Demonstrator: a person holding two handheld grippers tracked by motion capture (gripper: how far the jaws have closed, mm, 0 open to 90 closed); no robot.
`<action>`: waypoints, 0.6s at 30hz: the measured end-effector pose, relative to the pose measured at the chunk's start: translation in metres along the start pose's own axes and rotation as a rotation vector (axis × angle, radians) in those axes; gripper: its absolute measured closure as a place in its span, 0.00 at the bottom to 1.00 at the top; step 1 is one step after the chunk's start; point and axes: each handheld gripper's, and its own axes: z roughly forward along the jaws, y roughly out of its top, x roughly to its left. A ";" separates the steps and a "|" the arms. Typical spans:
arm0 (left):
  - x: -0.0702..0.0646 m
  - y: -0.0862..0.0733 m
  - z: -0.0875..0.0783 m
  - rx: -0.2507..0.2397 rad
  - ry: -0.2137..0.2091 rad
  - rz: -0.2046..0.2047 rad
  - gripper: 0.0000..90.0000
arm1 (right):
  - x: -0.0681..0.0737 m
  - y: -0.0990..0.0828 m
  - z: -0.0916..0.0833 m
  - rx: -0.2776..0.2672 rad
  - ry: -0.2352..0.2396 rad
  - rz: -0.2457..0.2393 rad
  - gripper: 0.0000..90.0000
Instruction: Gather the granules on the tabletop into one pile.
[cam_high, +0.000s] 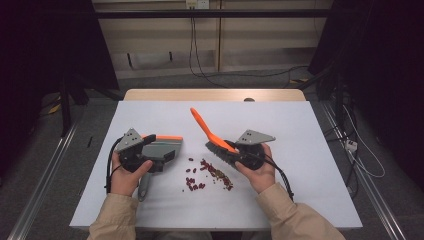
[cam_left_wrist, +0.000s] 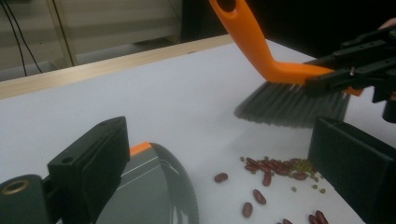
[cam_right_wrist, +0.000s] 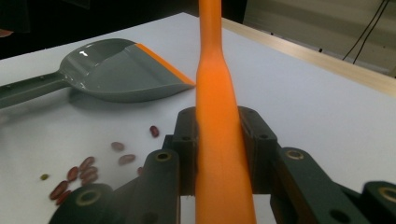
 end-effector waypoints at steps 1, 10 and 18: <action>0.000 0.000 0.000 0.000 0.000 -0.001 0.06 | -0.004 0.001 0.001 -0.004 0.011 -0.013 0.79; 0.003 -0.002 -0.002 0.000 0.008 -0.018 0.06 | -0.032 0.002 0.017 -0.019 0.087 -0.037 0.79; 0.003 -0.004 0.000 0.014 0.001 -0.019 0.06 | -0.040 0.009 0.031 -0.034 0.154 -0.088 0.79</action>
